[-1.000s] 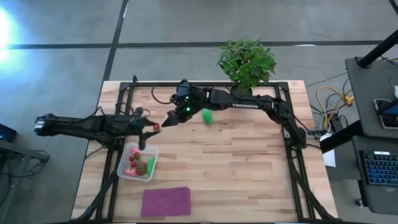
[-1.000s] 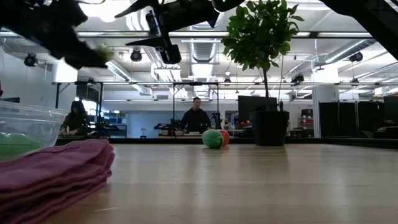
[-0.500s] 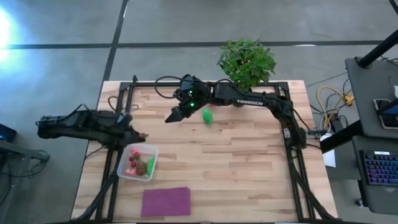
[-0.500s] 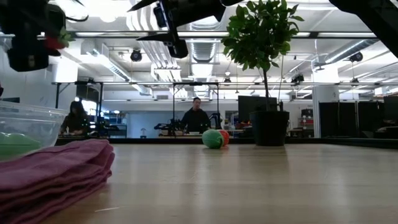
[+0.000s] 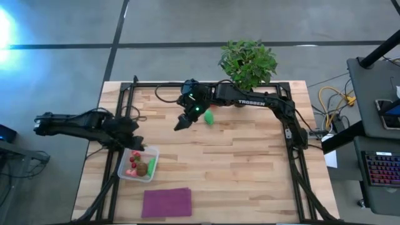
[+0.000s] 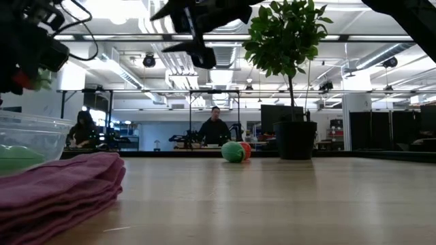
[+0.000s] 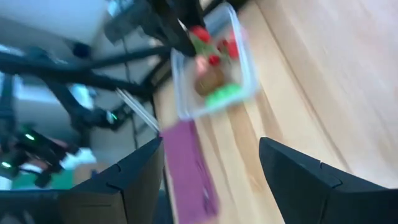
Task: Pick and placing Produce into tupperware
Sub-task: Put the red strawberry into the transparent container, then move the transparent container to the center of the table
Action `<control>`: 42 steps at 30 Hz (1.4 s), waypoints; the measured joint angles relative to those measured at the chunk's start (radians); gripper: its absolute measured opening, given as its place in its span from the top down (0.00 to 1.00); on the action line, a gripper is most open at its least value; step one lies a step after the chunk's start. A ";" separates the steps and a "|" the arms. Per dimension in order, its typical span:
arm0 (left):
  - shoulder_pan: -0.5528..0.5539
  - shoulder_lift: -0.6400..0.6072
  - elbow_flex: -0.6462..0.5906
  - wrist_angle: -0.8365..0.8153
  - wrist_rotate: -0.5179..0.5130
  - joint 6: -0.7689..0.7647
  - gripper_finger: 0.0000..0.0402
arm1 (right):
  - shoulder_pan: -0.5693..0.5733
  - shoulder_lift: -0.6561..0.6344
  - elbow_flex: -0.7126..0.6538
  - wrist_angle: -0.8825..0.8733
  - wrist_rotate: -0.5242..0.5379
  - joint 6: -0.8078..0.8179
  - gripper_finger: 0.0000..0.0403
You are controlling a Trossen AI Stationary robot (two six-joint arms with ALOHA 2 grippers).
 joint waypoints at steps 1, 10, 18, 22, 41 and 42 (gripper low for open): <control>0.000 0.022 0.000 0.000 0.010 -0.014 0.62 | 0.000 -0.003 0.000 -0.036 0.000 -0.028 0.37; -0.031 0.237 -0.010 0.005 0.059 -0.038 0.61 | 0.000 -0.028 0.000 -0.215 0.008 -0.248 0.37; -0.084 0.426 0.030 0.039 0.016 -0.028 0.51 | -0.004 -0.058 0.000 -0.209 0.009 -0.357 0.37; -0.115 0.478 0.062 0.035 -0.008 -0.032 0.41 | -0.014 -0.072 0.000 -0.220 0.008 -0.391 0.37; -0.157 0.686 0.241 0.056 -0.168 0.188 0.31 | -0.048 -0.086 0.000 -0.305 0.008 -0.452 0.37; -0.158 0.696 0.249 0.051 -0.154 0.203 0.32 | -0.048 -0.086 0.000 -0.316 0.008 -0.456 0.37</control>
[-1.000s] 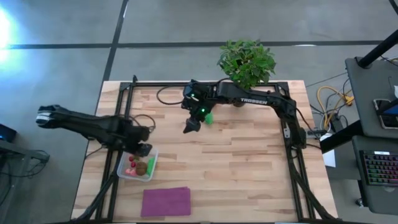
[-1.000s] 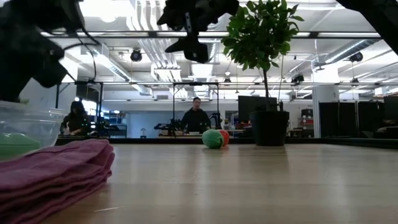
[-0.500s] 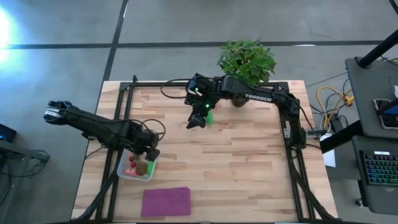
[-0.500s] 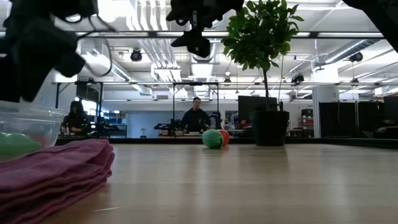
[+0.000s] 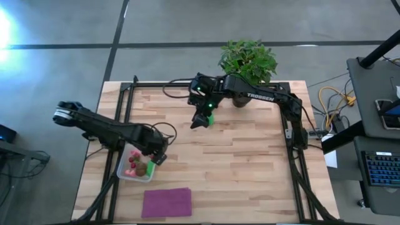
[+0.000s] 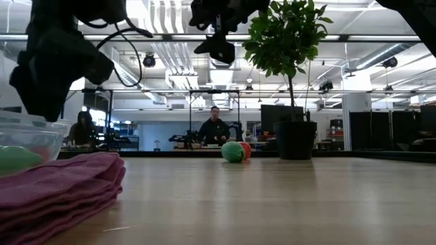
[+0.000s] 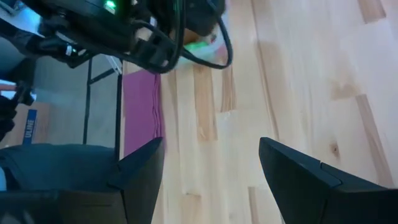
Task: Pick and placing Produce into tupperware
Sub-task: Move the transparent container to the center of the table
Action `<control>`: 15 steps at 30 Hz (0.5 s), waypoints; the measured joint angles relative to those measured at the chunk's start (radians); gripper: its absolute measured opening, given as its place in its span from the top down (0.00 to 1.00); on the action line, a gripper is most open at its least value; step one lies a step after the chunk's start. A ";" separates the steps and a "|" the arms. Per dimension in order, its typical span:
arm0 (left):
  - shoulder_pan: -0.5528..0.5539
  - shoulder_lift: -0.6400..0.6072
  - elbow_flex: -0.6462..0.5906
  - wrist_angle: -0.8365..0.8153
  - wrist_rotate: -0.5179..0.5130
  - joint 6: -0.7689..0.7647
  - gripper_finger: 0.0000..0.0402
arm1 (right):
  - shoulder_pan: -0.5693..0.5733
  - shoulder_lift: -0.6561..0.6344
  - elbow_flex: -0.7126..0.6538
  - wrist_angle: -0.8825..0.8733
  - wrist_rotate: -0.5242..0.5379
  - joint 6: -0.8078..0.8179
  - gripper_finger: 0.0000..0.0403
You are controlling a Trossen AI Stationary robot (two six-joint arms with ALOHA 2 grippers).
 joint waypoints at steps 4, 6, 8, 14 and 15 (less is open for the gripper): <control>-0.013 0.008 0.081 0.001 0.028 0.084 0.39 | 0.000 0.000 0.000 -0.034 0.000 -0.004 0.37; -0.015 -0.003 0.128 -0.013 0.030 0.141 0.43 | 0.000 0.000 0.000 -0.033 0.000 -0.003 0.37; -0.016 -0.017 0.173 -0.021 0.015 0.249 0.46 | 0.000 0.000 0.000 -0.032 0.000 -0.004 0.37; -0.025 -0.049 0.207 -0.195 -0.149 0.654 0.51 | 0.000 0.000 0.000 -0.025 0.000 -0.006 0.37; -0.023 -0.049 0.198 -0.221 -0.174 0.677 0.52 | 0.000 0.000 0.000 -0.025 0.000 -0.006 0.37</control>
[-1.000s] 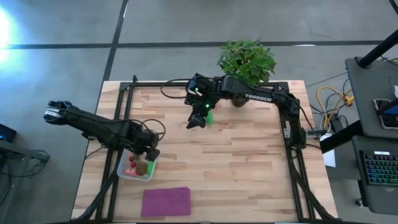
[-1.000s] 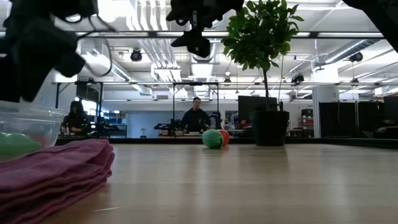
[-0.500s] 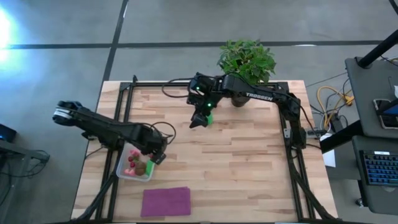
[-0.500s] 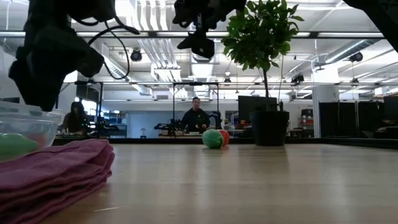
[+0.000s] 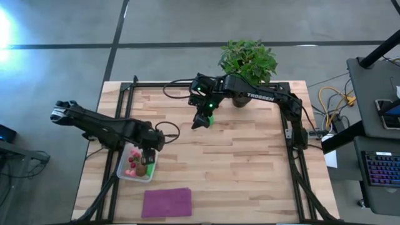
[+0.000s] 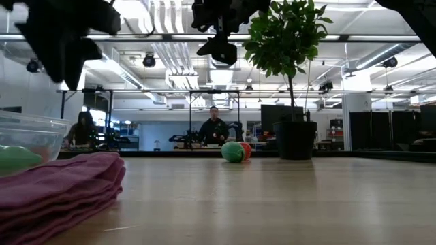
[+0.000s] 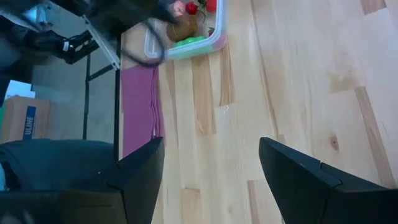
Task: Pick and placing Produce into tupperware
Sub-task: Move the transparent container to the center of the table
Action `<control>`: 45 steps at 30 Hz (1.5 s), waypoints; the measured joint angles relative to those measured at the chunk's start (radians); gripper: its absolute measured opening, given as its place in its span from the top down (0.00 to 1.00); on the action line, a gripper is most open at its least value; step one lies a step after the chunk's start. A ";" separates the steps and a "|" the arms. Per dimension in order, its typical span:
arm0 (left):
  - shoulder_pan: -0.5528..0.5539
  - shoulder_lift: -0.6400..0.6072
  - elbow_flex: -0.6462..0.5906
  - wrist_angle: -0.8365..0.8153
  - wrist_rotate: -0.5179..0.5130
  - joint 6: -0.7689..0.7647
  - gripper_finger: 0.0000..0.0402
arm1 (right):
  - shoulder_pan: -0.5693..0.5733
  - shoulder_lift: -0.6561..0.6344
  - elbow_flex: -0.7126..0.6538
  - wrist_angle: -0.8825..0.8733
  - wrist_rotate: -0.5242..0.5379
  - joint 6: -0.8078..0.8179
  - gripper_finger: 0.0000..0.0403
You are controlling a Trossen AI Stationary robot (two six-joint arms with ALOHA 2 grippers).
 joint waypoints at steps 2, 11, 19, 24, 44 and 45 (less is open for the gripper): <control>0.007 0.009 -0.022 -0.026 -0.009 0.020 0.52 | 0.000 0.000 0.000 0.000 0.000 0.000 0.37; 0.007 0.127 -0.073 -0.032 -0.009 0.180 0.52 | 0.009 0.000 0.000 0.006 0.002 0.004 0.37; 0.009 0.219 -0.092 -0.031 -0.040 0.223 0.52 | 0.015 0.000 0.000 0.009 0.002 0.004 0.37; 0.016 0.259 -0.102 -0.019 -0.058 0.222 0.53 | 0.021 0.000 0.000 0.006 0.002 0.003 0.37; 0.027 0.253 -0.102 -0.007 -0.080 0.217 0.93 | 0.027 -0.098 0.000 -0.030 0.093 -0.019 0.37; 0.032 0.254 -0.102 0.002 -0.064 0.216 0.93 | 0.027 -0.108 0.000 -0.037 0.118 -0.023 0.37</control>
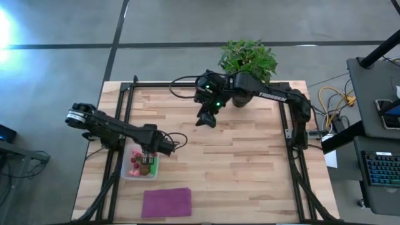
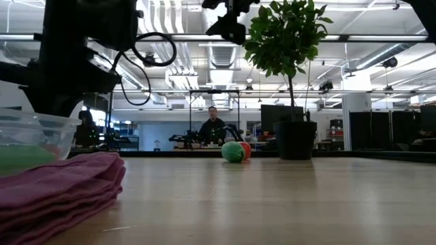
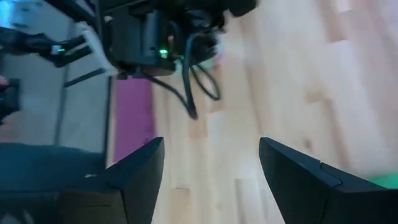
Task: Pick and placing Produce into tupperware
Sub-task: Move the transparent container to the center of the table
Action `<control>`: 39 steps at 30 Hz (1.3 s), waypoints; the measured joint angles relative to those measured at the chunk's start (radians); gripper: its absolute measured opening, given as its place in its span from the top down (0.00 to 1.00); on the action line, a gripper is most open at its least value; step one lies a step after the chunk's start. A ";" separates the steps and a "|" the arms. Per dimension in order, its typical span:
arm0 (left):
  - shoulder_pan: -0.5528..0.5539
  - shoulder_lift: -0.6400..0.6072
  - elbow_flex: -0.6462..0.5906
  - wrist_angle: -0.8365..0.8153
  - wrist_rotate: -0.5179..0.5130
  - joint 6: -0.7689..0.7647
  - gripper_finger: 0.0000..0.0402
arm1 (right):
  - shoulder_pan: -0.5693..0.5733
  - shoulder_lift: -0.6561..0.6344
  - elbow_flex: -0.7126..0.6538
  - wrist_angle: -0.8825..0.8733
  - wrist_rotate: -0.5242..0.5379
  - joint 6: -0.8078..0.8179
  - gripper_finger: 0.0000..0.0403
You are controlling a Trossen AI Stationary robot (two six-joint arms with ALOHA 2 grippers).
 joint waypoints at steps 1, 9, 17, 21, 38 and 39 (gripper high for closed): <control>0.006 0.001 0.000 0.015 0.020 -0.001 0.93 | 0.000 -0.012 0.000 -0.012 0.030 -0.002 0.37; 0.082 0.001 0.005 0.113 0.122 -0.080 0.94 | 0.005 -0.063 0.000 -0.081 0.120 0.010 0.37; 0.236 0.006 0.005 0.131 0.275 -0.263 0.94 | 0.035 -0.110 -0.039 -0.102 0.174 0.024 0.37; 0.309 0.007 0.007 0.140 0.281 -0.423 0.94 | 0.040 -0.112 -0.071 -0.098 0.181 0.028 0.37; 0.495 0.007 0.013 0.355 0.269 -0.694 0.94 | 0.042 -0.177 -0.234 0.023 0.182 0.073 0.43; 0.504 0.007 0.012 0.363 0.269 -0.709 0.94 | 0.042 -0.188 -0.244 0.032 0.186 0.078 0.43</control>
